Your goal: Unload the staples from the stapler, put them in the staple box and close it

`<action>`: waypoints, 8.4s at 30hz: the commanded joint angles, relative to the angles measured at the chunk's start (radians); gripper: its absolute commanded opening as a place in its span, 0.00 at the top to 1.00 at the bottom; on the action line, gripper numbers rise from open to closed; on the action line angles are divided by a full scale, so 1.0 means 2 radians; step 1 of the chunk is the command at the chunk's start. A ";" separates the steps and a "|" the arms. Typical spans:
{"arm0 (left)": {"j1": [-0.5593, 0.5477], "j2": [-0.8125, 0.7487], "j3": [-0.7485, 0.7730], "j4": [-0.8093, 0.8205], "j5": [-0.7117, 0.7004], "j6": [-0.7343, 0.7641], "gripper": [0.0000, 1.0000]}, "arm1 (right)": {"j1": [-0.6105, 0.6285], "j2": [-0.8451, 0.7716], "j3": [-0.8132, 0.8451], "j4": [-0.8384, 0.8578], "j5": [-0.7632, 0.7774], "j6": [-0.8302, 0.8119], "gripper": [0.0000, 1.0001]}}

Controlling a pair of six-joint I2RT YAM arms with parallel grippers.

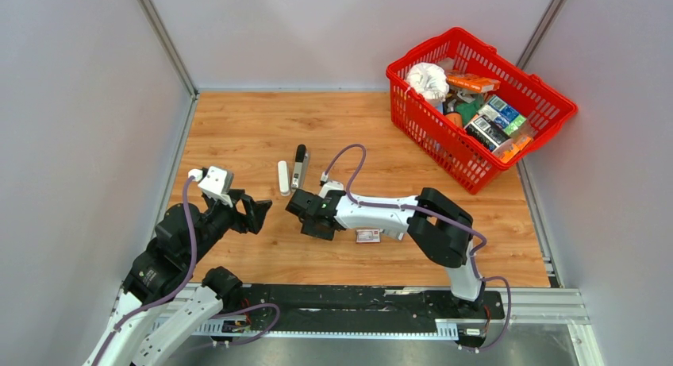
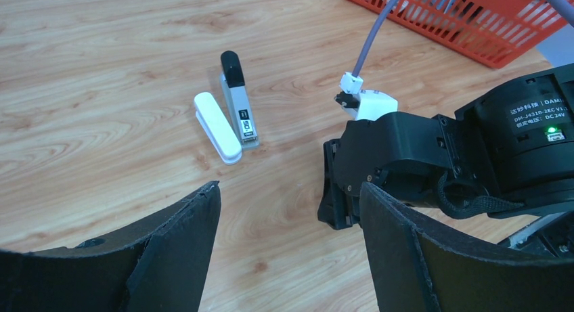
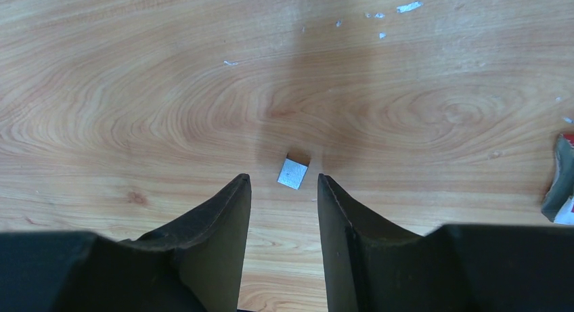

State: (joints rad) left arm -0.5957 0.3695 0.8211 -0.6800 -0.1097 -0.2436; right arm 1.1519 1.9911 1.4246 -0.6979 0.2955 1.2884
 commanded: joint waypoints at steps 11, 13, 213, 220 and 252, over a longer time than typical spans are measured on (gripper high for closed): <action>-0.001 -0.001 -0.001 0.002 0.005 0.007 0.18 | 0.003 0.011 0.018 0.001 -0.001 0.015 0.57; -0.002 -0.001 -0.002 0.001 0.005 0.007 0.18 | 0.003 0.014 0.018 0.000 -0.001 0.015 0.58; -0.002 0.077 0.006 0.003 0.052 -0.019 0.19 | -0.157 -0.366 -0.316 -0.101 0.101 -0.013 0.58; -0.001 0.102 -0.026 0.035 0.089 -0.069 0.24 | -0.177 -0.389 -0.346 -0.078 0.089 -0.033 0.58; -0.001 0.199 -0.102 0.161 0.132 -0.133 0.43 | -0.189 -0.365 -0.371 -0.022 0.058 -0.069 0.69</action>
State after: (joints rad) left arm -0.5961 0.7567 0.6174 -0.4137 0.1345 -0.4961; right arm 0.7822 1.2457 0.6880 -0.7742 0.3985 1.1538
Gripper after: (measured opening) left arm 0.581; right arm 0.324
